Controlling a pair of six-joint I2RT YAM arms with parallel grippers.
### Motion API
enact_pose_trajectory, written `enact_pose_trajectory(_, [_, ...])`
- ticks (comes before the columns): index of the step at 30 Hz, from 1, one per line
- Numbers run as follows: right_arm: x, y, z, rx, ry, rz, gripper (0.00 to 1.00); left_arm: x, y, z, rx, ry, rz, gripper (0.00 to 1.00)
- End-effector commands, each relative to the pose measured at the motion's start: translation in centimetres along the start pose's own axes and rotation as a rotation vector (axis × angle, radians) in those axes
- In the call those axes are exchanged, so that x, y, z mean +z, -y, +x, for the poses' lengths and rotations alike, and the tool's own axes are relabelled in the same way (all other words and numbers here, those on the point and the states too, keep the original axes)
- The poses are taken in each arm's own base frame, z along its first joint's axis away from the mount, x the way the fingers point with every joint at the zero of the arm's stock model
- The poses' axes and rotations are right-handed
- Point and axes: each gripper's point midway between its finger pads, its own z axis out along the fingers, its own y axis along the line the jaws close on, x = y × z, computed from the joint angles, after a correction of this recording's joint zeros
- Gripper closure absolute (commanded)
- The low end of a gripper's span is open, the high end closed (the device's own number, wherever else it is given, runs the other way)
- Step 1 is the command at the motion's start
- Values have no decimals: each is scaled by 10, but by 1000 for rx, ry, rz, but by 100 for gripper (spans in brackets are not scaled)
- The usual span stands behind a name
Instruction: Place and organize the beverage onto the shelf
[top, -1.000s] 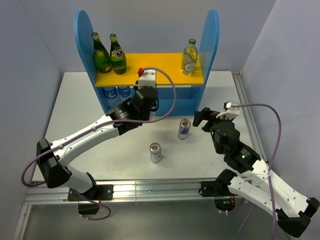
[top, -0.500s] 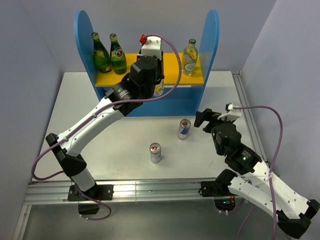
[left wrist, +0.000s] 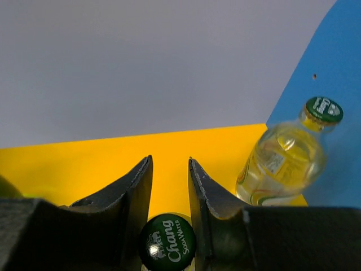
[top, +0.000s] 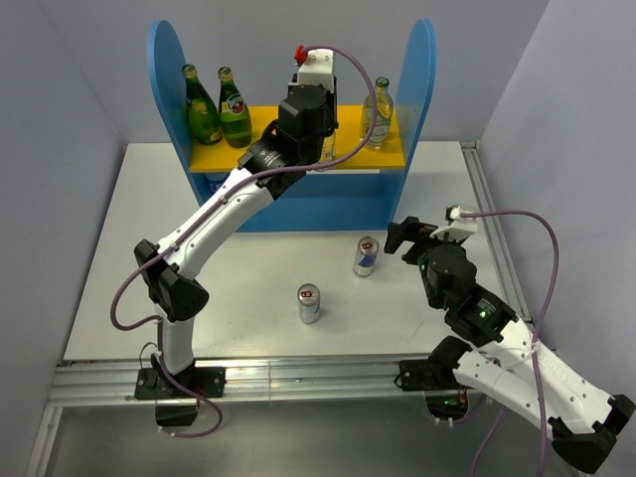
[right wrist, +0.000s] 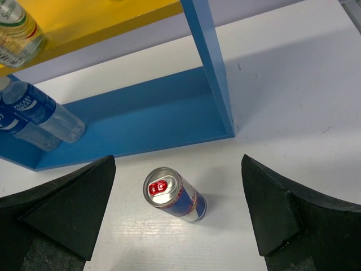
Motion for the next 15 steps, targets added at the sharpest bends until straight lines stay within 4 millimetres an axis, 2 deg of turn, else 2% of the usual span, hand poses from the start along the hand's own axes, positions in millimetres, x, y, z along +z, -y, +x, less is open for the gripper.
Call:
enact_pose_trajectory(1, [2,-2,-5,18,25,2,1,-5,0,-90,-164,236,47,100])
enact_pose_trajectory(3, [2,-2,-4,16,22,2,1,3,4,-85,-164,239,55,100])
enact_pose_trajectory(5, [2,-2,-2,15,20,-2,1,8,3,-88,-171,252,56,100])
enact_pose_trajectory(6, [2,-3,-3,17,21,-6,1,13,6,-82,-169,245,58,100])
enact_pose_trajectory(8, [4,-4,-1,13,15,-6,1,18,5,-86,-179,259,63,100])
enact_pose_trajectory(15, [5,-7,-2,16,18,-16,1,39,18,-66,-202,247,118,100])
